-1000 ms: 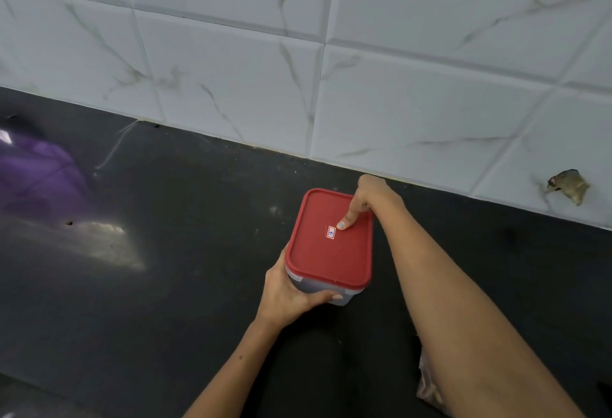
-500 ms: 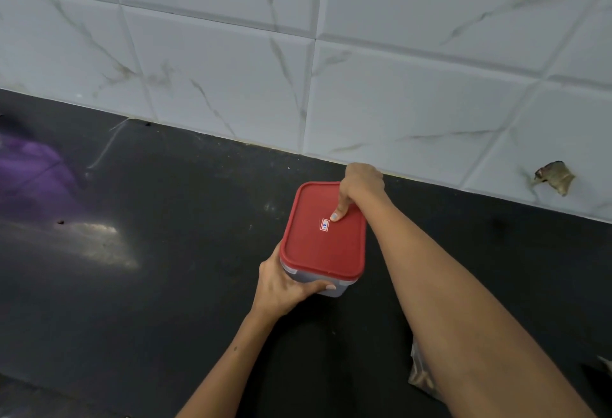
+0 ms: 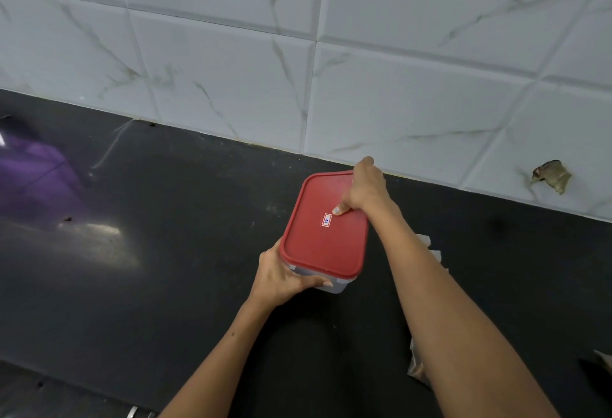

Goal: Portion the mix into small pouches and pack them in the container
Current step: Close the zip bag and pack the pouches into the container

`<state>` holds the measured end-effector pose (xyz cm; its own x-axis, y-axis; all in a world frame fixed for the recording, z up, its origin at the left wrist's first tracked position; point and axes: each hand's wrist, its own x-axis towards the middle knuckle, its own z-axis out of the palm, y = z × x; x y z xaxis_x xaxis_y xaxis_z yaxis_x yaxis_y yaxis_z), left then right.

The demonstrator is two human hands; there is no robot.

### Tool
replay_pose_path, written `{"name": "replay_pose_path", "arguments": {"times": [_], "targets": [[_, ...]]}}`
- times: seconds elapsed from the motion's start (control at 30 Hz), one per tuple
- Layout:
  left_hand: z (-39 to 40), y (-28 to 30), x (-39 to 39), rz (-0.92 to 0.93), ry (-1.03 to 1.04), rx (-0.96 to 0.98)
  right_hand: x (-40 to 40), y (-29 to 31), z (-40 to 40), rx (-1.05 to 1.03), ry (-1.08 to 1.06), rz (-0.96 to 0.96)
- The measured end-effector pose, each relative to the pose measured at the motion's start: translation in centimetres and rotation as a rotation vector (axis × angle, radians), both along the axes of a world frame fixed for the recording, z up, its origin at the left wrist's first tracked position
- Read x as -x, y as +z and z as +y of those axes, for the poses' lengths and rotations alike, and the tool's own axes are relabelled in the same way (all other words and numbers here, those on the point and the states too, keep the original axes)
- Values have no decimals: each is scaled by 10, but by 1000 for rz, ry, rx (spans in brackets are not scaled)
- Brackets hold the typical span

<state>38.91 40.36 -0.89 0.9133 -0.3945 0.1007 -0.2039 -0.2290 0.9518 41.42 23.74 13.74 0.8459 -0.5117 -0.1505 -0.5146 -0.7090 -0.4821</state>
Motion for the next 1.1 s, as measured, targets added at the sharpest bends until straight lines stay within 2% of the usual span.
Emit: {"name": "replay_pose_path", "arguments": {"times": [0.17,0.33,0.5,0.67,0.77,0.83,0.9,1.03,1.1], "targets": [[0,3,-1,-1,0,-46,10,0,-6,-136,86,-119],[0,8,-3,-9,-34,-99,23,-8,-18,-353,33,-294],[-3,11,-3,10,-17,-117,34,17,-15,-565,53,-478],[-3,2,4,79,-29,-136,71,34,10,-646,131,-638],[10,1,3,136,-95,-165,104,34,25,-577,181,-742],[27,2,1,208,-77,-202,128,31,36,-517,235,-833],[49,14,-1,362,-27,-173,150,24,48,-471,300,-933],[85,55,5,732,51,99,170,-1,71,-332,453,-1047],[99,64,4,791,91,203,169,-23,82,-342,500,-1062]]}}
